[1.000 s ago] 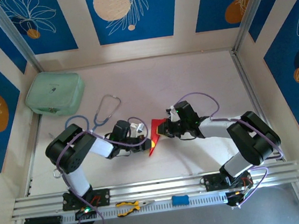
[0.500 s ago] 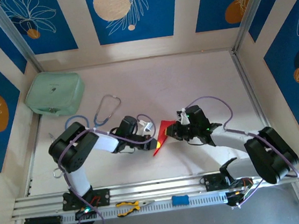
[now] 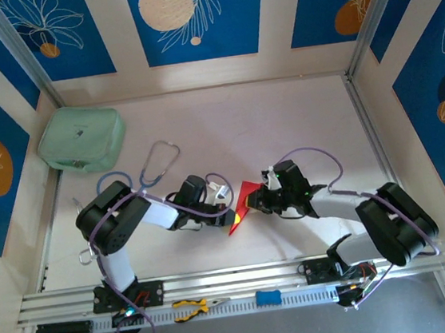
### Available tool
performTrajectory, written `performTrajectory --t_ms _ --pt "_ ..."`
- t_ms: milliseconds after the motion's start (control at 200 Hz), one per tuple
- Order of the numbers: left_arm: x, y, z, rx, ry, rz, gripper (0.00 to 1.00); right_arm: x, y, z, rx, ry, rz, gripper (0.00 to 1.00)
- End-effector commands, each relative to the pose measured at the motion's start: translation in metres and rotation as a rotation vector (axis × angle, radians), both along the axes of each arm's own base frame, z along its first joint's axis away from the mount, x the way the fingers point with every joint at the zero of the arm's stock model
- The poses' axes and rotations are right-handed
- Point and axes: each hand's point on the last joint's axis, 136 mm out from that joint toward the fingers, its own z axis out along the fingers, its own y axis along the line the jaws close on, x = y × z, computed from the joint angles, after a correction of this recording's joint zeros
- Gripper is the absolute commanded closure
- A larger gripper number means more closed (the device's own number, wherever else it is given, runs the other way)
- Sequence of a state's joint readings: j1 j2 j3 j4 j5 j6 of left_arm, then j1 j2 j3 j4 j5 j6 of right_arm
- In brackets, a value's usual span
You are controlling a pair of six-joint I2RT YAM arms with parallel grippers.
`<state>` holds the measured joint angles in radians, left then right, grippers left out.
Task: Fold a paper plane with a square sheet of paper (pick it up from the middle)
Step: Perform the fifth fold on the wing at the bottom-center of the table.
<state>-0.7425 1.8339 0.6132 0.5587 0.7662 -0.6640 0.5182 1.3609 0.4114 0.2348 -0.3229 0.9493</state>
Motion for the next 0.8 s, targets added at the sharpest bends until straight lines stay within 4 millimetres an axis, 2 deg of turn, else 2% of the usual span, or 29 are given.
performTrajectory --t_ms 0,350,795 --pt "-0.004 0.016 -0.020 0.069 0.068 0.053 1.00 0.007 0.013 0.012 0.035 -0.040 0.048 0.84" --pt "-0.002 0.025 -0.025 0.084 0.102 0.100 1.00 0.018 0.022 0.006 0.059 -0.024 0.066 0.84" --pt "-0.001 0.031 -0.033 0.108 0.143 0.122 1.00 0.022 0.022 -0.006 0.054 0.013 0.063 0.84"
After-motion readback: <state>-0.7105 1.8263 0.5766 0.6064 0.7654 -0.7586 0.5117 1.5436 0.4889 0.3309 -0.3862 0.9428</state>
